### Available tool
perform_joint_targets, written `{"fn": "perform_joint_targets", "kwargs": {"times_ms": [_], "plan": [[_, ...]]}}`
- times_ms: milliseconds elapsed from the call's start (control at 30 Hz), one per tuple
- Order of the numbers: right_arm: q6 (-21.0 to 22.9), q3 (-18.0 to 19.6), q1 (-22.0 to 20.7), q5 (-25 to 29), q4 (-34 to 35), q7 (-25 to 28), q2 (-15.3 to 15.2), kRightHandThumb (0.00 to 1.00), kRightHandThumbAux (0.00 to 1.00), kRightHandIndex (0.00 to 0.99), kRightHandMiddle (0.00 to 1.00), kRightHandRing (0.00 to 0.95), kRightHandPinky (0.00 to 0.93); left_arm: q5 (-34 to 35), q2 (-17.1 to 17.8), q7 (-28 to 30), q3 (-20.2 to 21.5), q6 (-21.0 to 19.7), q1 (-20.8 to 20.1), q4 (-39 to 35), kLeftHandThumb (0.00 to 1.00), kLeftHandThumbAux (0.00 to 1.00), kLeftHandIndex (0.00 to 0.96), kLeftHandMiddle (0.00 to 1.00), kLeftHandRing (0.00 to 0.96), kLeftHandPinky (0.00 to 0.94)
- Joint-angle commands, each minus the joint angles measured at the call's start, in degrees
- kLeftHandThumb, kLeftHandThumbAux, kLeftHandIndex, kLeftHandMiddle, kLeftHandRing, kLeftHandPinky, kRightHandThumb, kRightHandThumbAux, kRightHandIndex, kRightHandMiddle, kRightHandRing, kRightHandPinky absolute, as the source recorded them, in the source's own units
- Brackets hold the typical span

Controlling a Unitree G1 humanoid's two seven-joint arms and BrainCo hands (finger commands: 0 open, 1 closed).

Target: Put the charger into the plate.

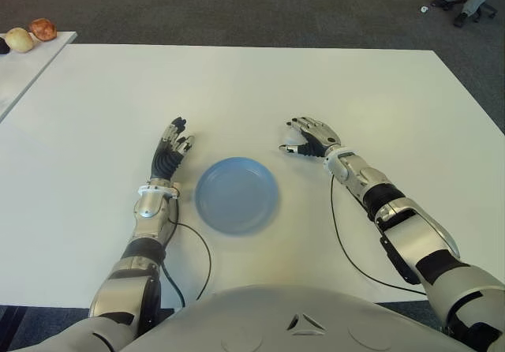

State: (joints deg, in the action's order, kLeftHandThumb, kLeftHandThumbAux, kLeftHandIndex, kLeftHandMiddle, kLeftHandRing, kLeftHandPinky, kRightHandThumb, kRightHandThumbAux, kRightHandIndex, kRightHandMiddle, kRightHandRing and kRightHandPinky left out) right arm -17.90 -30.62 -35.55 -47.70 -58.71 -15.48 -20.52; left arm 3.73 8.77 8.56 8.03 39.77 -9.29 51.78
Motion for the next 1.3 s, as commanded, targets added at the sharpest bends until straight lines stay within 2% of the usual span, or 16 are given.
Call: {"fn": "perform_joint_targets", "kwargs": {"times_ms": [33, 933, 1300], "plan": [[0.71, -0.27, -1.73, 0.67, -2.32, -0.29, 0.27, 0.29, 0.169, 0.0, 0.0, 0.0, 0.0, -0.29, -0.8, 0.42, -0.29, -4.16, 5.2, 4.39, 0.0, 0.527, 0.089, 0.101, 0.066, 0.04], [0.32, -1.86, -5.11, 0.04, -8.12, -5.04, -1.28, 0.326, 0.174, 0.0, 0.0, 0.0, 0.0, 0.0, -0.1, 0.91, -0.22, -4.72, 5.11, 4.72, 0.0, 0.513, 0.091, 0.102, 0.063, 0.041], [0.3, -1.32, -5.66, 0.97, -8.77, -6.46, -1.89, 0.333, 0.172, 0.0, 0.0, 0.0, 0.0, -0.12, 0.1, 0.78, -0.24, -4.61, 5.09, 4.84, 0.0, 0.516, 0.087, 0.093, 0.057, 0.034]]}}
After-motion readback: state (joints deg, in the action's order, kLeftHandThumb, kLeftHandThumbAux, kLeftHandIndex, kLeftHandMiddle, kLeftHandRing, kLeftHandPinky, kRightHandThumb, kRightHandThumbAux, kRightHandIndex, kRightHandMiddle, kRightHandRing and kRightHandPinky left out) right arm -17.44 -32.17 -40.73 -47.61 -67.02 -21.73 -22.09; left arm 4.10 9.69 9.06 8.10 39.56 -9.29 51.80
